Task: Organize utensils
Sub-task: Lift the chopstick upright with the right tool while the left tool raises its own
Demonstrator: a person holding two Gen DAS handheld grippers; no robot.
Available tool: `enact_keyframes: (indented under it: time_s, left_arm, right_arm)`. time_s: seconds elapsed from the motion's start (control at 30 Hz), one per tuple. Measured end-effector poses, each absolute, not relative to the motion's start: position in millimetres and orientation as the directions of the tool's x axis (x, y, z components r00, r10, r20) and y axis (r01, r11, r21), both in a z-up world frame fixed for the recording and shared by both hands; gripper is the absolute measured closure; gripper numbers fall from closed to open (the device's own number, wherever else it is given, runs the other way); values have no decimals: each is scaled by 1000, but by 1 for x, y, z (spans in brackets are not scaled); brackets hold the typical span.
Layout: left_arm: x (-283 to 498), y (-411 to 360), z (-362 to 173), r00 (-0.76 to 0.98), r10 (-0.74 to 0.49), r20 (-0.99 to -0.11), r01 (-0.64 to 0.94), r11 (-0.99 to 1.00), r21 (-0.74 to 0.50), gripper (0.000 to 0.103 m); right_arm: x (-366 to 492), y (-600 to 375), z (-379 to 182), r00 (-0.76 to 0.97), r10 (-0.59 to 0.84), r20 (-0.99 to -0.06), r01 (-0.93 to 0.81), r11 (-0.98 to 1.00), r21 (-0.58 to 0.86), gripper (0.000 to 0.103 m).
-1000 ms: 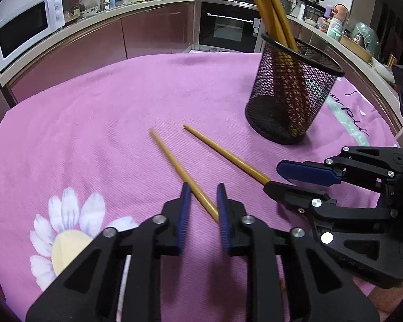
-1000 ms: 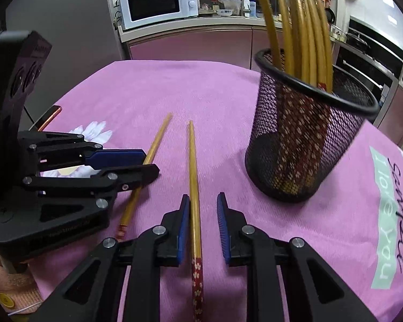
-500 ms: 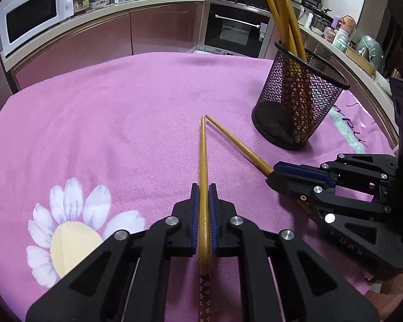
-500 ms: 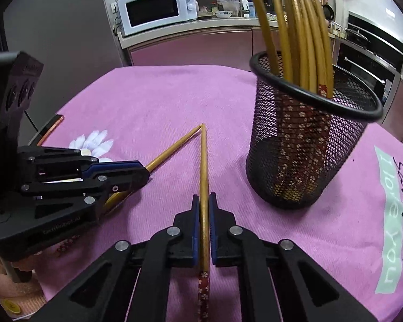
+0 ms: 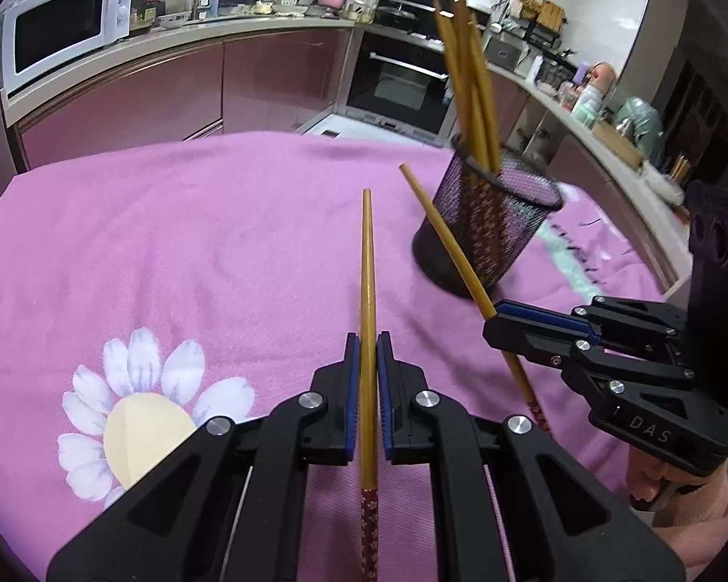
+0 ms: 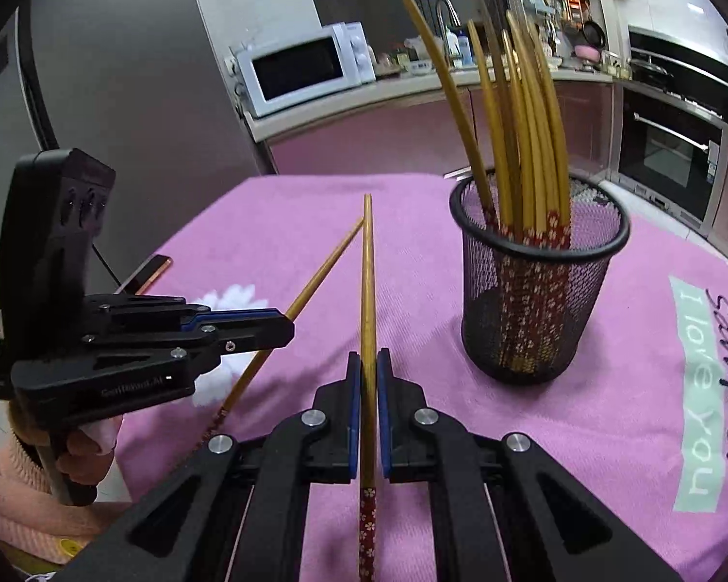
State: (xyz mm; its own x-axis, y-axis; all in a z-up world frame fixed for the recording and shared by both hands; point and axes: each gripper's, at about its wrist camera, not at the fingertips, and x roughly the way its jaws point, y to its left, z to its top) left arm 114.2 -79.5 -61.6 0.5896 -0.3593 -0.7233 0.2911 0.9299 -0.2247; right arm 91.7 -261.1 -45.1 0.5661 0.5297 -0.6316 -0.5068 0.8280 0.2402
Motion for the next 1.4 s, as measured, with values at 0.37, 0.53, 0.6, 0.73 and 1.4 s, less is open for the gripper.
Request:
enact_keyframes:
  time_s: [0.37,0.53,0.6,0.73,1.4]
  left_arm:
    - [96,-62,-20,620,-470,-628,359,882,-306,95]
    - [88,-57,-3,639,-491,-592,376,871,-316,95]
    - [86,-56,1,647,-495,-580,380,869,-317,95]
    - [84,-54,13,660,-509,-553,393,861,-324,96]
    - [81,-70,31,709,-459,-535,398,887,-233,96]
  right_arm:
    - [81,-287,-14,627,562,-540,-504,821,269,98]
    - [81,-295,-7,652,559,-512,-496,825,270,98]
    - [81,-297,-4,658,561,-502,-495,825,272,98]
    - [79,-303,3,679,558,-478,-493,828,267,98]
    - [74,-312,16,708,551,-441,-493,833,249,98]
